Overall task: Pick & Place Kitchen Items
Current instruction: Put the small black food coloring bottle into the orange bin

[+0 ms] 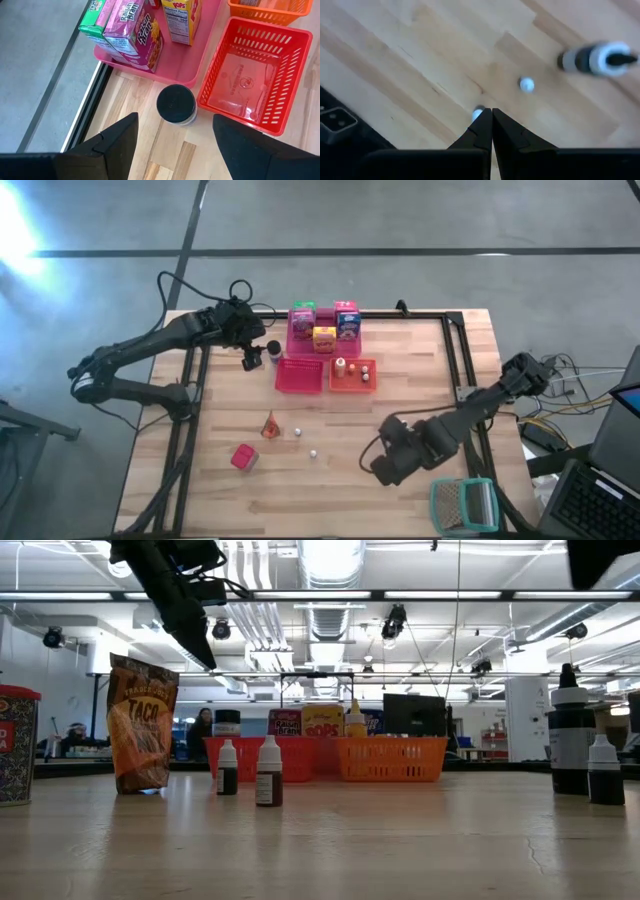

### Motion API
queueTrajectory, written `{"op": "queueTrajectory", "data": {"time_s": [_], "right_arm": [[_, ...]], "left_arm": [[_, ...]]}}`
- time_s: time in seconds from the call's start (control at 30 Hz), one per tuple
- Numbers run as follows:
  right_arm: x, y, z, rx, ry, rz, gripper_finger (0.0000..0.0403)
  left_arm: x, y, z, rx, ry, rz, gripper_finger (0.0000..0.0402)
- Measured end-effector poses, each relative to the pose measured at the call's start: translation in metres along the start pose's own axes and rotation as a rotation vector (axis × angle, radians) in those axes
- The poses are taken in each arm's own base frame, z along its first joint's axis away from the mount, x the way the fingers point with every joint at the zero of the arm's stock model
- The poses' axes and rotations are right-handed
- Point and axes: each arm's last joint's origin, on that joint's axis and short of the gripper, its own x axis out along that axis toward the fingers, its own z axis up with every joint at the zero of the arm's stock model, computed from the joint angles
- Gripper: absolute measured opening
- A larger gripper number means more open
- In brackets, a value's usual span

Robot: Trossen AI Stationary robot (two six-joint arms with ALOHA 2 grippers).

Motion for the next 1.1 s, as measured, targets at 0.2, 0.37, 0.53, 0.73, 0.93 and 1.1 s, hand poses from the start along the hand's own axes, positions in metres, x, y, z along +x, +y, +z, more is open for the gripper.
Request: {"op": "queueTrajectory", "data": {"time_s": [0.2, 0.37, 0.53, 0.73, 0.93, 1.1], "right_arm": [[0.025, -0.014, -0.011, 0.185, 0.047, -0.098, 0.0017], [0.047, -0.025, -0.013, 0.278, 0.066, -0.142, 0.0055], [0.063, -0.027, -0.012, 0.325, 0.068, -0.1, 0.0102], [0.079, -0.036, -0.011, 0.383, 0.062, -0.116, 0.0146], [0.086, -0.035, -0.006, 0.384, 0.064, -0.074, 0.0165], [0.09, -0.039, -0.002, 0.391, 0.06, -0.093, 0.0168]], "left_arm": [[0.0, 0.0, 0.0, 0.0, 0.0, 0.0, 0.0262], [0.0, 0.0, 0.0, 0.0, 0.0, 0.0, 0.0262], [0.0, 0.0, 0.0, 0.0, 0.0, 0.0, 0.0262], [0.0, 0.0, 0.0, 0.0, 0.0, 0.0, 0.0262], [0.0, 0.0, 0.0, 0.0, 0.001, 0.0, 0.0262], [0.0, 0.0, 0.0, 0.0, 0.0, 0.0, 0.0262]]}}
